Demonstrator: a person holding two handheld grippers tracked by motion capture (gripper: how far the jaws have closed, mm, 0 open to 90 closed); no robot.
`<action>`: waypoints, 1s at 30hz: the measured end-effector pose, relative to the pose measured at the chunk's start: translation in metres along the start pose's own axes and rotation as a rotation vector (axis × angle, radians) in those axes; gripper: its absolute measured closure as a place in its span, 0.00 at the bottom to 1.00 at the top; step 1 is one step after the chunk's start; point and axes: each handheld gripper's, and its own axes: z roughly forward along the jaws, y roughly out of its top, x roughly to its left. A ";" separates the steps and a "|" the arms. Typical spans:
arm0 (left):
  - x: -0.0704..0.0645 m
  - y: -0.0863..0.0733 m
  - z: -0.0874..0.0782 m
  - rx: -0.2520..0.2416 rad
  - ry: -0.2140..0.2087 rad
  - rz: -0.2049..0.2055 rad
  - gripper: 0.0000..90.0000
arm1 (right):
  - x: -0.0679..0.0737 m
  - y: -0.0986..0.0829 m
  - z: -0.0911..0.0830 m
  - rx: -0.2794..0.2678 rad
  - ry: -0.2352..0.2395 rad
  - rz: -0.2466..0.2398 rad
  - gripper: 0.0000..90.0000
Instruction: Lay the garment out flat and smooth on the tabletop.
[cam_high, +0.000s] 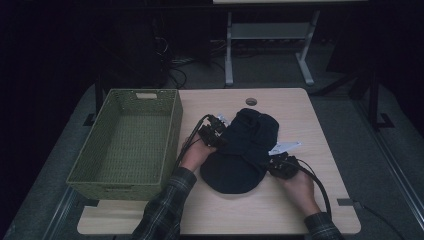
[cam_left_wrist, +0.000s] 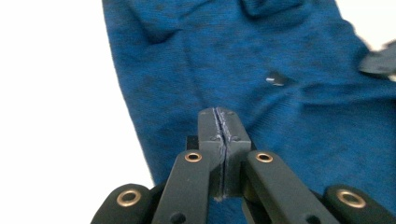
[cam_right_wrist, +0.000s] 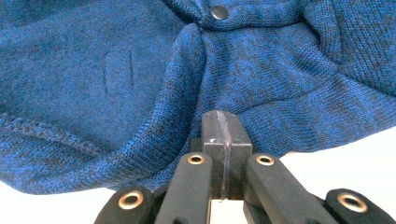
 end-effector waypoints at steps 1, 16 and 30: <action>0.003 0.000 0.003 0.003 0.008 -0.006 0.99 | 0.000 0.000 0.000 0.001 -0.001 -0.002 1.00; 0.014 -0.004 0.026 0.048 0.062 -0.032 1.00 | -0.001 0.000 0.000 -0.003 0.006 0.004 1.00; -0.007 -0.025 0.014 0.048 -0.012 -0.029 1.00 | -0.001 -0.001 -0.005 0.034 -0.017 0.000 1.00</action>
